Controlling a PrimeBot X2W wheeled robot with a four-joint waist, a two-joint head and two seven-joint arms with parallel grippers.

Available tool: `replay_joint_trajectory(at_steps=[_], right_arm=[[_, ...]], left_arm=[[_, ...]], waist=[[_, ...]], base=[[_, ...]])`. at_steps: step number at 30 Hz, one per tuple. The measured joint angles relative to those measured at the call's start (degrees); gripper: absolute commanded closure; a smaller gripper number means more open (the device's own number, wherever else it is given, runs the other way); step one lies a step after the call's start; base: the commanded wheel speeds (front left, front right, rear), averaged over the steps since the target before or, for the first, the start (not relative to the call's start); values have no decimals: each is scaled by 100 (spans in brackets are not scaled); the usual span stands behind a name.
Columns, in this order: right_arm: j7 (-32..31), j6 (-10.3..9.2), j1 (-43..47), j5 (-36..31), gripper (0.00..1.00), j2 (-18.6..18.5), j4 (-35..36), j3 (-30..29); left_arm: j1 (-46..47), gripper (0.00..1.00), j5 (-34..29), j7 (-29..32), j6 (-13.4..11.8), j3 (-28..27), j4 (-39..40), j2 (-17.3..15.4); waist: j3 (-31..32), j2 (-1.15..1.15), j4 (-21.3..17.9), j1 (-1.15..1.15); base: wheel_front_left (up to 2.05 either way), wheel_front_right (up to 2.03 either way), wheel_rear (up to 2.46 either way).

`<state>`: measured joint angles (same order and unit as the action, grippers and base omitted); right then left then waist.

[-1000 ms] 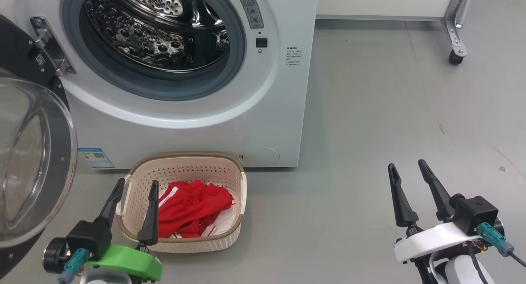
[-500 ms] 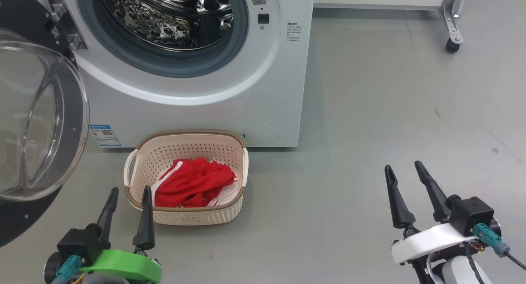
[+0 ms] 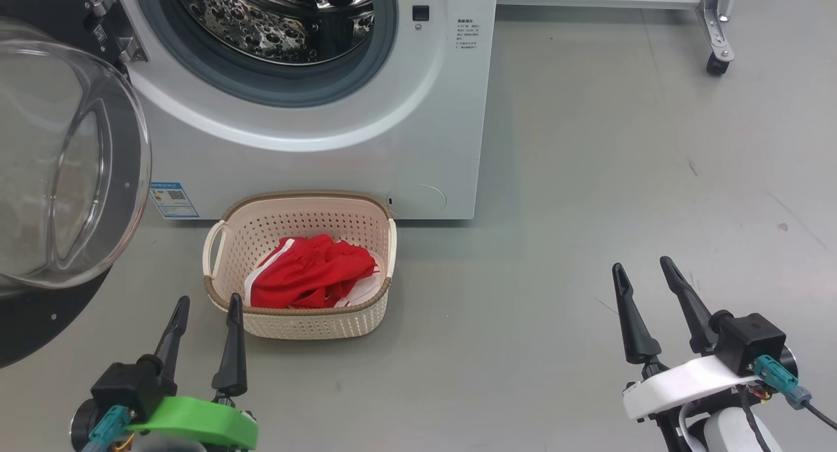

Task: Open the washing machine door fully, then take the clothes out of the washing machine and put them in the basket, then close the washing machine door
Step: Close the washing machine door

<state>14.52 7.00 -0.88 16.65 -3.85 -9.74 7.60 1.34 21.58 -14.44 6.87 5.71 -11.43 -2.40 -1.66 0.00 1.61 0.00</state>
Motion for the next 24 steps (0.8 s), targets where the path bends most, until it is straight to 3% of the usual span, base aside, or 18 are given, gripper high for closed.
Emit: replay_joint_trajectory(at_steps=[24], right_arm=[[0, 0, -1, 0, 0, -2, 0, -2]], left_arm=[[-1, 0, -463, 0, -11, 44, -8, -10]], waist=[[-64, 0, 7, 0]], base=[[-2, 2, 0]])
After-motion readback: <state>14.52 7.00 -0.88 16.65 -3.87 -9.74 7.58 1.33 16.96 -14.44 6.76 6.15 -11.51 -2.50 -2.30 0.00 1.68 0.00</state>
